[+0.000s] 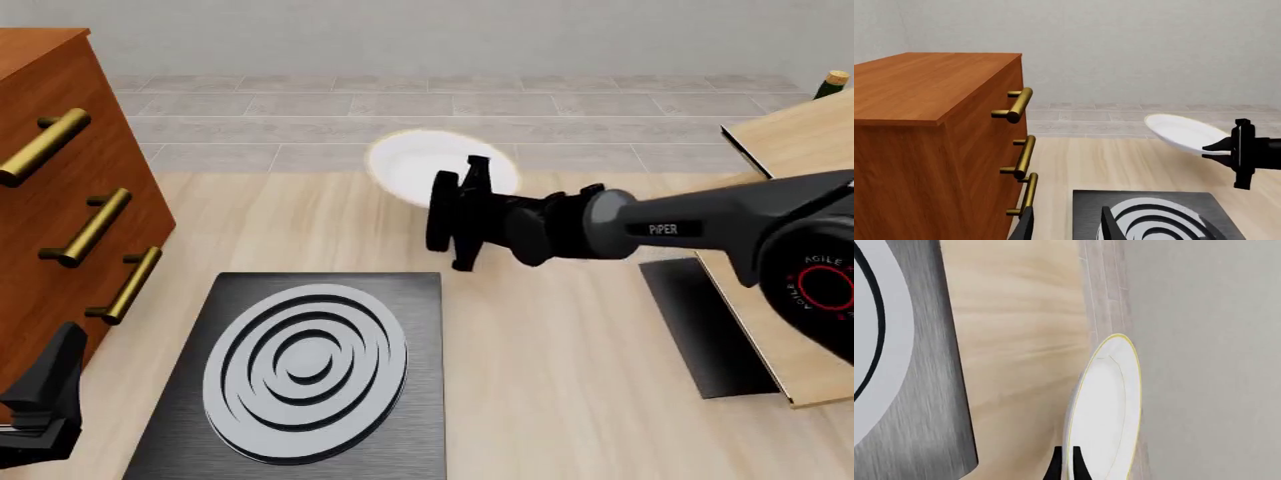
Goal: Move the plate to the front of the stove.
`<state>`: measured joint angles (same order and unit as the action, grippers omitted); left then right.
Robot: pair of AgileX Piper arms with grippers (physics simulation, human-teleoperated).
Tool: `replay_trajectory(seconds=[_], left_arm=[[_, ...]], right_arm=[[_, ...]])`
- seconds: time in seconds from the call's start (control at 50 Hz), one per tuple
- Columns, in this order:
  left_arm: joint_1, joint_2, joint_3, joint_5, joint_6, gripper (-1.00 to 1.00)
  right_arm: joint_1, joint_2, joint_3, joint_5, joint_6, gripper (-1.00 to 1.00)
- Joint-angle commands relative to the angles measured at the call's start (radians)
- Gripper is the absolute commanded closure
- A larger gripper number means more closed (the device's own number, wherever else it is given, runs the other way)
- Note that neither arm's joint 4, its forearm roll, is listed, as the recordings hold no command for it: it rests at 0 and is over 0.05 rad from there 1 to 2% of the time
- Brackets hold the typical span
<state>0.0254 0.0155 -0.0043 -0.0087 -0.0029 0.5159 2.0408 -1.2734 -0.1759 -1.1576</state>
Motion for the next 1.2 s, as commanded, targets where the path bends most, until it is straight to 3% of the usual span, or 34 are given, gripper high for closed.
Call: replay_trajectory(seconds=[0.02, 0.64, 1.1, 1.2], left_arm=[[0.000, -0.001, -0.002, 0.003, 0.000, -1.00], [0.000, 0.002, -0.001, -0.004, 0.003, -1.00], [0.000, 0.002, -0.001, -0.004, 0.003, -1.00], [-0.001, -0.003, 0.001, -0.004, 0.006, -1.00]], right_arm=[[0.021, 0.047, -0.087, 0.041, 0.014, 1.00], [0.044, 0.116, -0.174, 0.079, 0.020, 1.00], [0.044, 0.116, -0.174, 0.079, 0.020, 1.00], [0.057, 0.145, -0.244, 0.141, 0.016, 1.00]])
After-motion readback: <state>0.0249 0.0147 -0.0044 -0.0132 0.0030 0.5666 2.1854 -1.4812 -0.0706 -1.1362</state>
